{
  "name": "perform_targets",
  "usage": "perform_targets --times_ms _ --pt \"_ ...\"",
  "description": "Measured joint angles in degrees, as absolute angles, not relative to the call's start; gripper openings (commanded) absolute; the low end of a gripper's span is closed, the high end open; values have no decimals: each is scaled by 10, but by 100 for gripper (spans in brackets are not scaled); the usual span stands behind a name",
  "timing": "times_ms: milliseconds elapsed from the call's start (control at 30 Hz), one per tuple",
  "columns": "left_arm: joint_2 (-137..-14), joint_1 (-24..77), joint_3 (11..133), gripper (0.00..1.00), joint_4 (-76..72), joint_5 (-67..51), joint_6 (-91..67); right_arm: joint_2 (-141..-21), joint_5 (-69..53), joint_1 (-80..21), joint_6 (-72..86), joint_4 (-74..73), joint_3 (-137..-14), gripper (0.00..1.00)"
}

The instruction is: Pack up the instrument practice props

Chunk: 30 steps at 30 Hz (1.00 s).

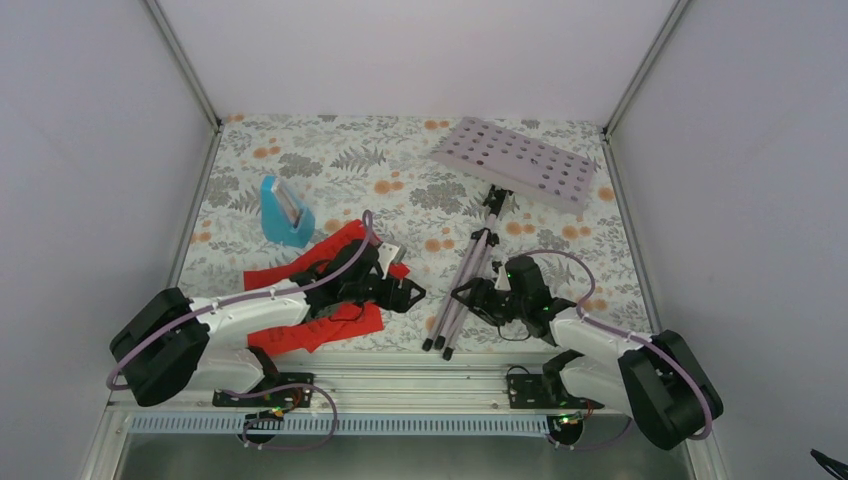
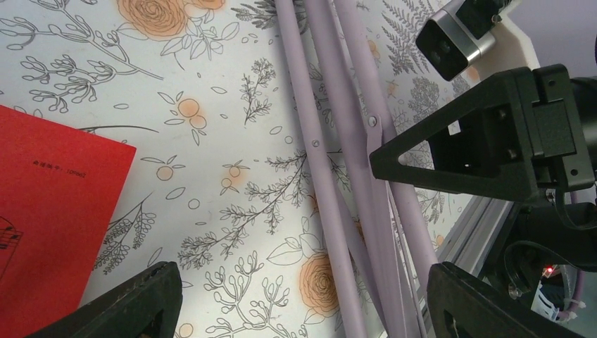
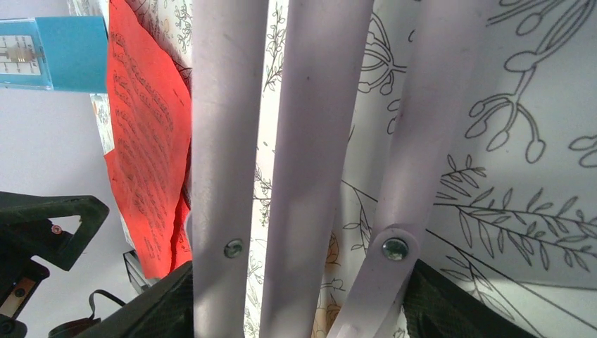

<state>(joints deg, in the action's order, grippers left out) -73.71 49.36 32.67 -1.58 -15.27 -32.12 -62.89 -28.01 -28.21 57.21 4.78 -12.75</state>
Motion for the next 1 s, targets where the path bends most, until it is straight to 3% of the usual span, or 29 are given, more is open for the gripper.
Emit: perform_targets --times_ms 333,467,667,900,1000 --pt "-728 489 327 87 -15 -148 -321 -644 -278 -285 573 78 -123 45" --pt "-724 487 327 87 -14 -145 -321 -645 -277 -285 577 81 -121 46" --pt "-717 481 327 88 -14 -137 -320 -635 -270 -285 572 85 -119 82" --pt "-701 466 345 93 15 -120 -289 -588 -216 -285 512 0 -177 99" --pt "-703 441 388 94 32 -114 -262 -580 -169 -285 458 -55 -263 100"
